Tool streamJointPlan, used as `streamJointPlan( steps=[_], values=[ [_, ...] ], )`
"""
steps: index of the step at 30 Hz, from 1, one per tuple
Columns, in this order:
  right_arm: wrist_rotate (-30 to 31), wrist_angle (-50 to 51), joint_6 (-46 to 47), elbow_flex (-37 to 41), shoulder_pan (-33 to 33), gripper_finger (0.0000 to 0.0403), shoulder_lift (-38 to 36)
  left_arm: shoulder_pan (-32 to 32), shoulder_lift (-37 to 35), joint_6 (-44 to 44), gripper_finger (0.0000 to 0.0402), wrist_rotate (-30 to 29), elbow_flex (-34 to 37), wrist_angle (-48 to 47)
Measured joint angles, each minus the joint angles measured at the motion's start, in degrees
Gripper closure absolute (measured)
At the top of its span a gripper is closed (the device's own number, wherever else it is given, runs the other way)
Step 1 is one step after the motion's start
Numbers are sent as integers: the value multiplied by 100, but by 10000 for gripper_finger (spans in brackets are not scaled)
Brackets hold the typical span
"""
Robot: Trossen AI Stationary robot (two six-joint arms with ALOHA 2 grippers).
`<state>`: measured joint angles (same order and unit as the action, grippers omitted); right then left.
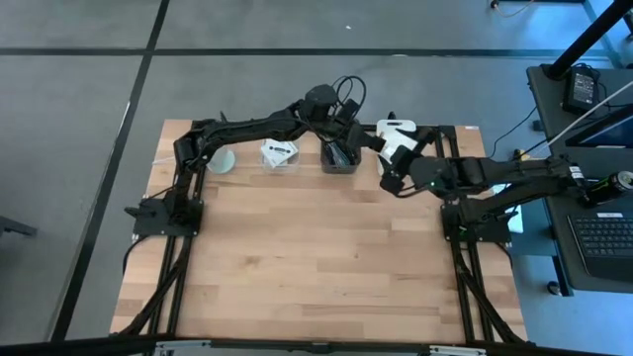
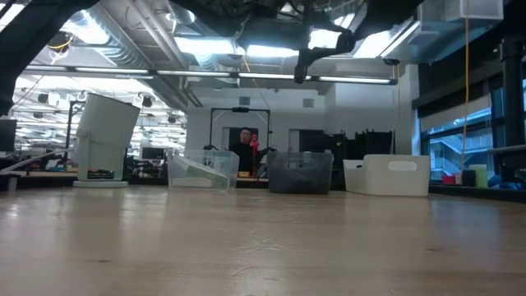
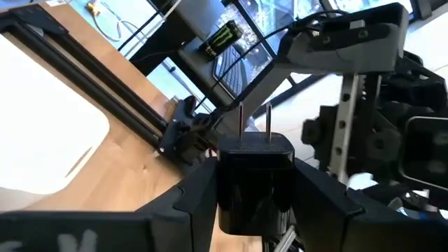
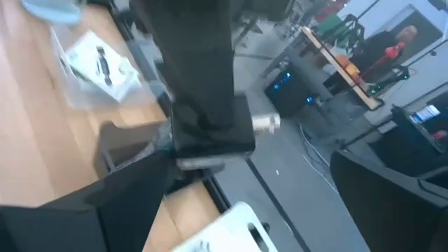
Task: Pick and place items into bin
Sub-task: Put the black charger adapter into the white bin
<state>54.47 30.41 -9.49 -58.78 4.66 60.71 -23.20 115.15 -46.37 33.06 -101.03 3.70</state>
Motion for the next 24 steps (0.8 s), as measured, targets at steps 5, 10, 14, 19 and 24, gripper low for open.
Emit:
streamJointPlan(
  steps=[5,10,14,19,24],
  values=[
    [-198,-462,-4,2,-1,10,0,-2,0,-141,253,245,0,318],
    [-1100,-718,15,2,-98,10,-4,19,-2,-242,253,466,4,666],
    [-990,-927,14,9,-102,10,-8,13,-2,-399,253,702,4,732],
    [-939,-1275,-362,13,-105,11,-22,18,-15,-467,253,896,2,753],
    [-916,-1392,-637,11,-107,11,0,65,-4,-601,252,1218,2,734]
  ],
)
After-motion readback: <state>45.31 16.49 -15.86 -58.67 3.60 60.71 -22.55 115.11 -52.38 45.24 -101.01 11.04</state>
